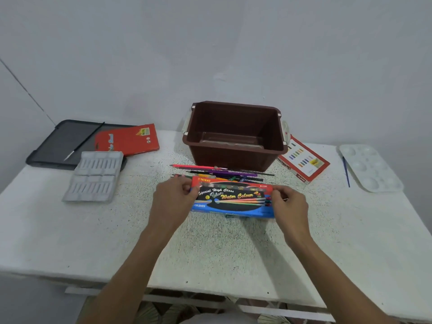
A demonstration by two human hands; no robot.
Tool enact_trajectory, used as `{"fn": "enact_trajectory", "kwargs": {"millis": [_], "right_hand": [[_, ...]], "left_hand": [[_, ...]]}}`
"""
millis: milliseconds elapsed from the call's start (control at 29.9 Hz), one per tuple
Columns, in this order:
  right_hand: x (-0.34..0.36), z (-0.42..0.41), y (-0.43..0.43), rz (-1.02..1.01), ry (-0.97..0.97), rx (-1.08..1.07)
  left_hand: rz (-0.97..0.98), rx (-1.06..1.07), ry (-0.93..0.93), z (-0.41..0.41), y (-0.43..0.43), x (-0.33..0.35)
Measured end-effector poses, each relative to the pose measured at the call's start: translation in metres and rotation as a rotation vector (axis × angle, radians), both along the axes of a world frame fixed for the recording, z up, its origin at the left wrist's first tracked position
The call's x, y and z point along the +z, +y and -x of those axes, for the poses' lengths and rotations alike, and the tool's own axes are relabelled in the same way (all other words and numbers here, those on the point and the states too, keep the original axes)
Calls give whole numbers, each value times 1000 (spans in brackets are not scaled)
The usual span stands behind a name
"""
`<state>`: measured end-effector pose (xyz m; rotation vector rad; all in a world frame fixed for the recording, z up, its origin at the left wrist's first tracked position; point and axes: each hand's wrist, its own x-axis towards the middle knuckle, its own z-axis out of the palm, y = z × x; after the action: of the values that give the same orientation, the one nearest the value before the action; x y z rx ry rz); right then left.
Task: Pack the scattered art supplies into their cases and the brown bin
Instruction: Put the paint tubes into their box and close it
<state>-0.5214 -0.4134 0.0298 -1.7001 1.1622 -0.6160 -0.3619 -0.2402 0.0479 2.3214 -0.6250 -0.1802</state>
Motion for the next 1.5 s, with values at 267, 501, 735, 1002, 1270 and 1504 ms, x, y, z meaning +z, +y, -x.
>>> {"fn": "enact_trajectory", "kwargs": {"millis": [267,501,735,1002,1270,1504], "right_hand": [[49,-38,-47,126,-53,26],[71,-86,-93,206,-54,22],[42,-141,-131,293,102,103],[7,-182,-151,205,218,201],[-2,-199,-160,78,290,234],[-10,-203,-166,44,487,366]], "left_hand": [[161,-69,-143,-39,-45,49],[248,-115,-185,-83,-94,57],[107,-104,-83,-128,-148,38],[-131,-258,108,-169,-174,9],[-224,-257,205,-182,-197,-4],[-396,-286,243,-179,-206,-24]]}}
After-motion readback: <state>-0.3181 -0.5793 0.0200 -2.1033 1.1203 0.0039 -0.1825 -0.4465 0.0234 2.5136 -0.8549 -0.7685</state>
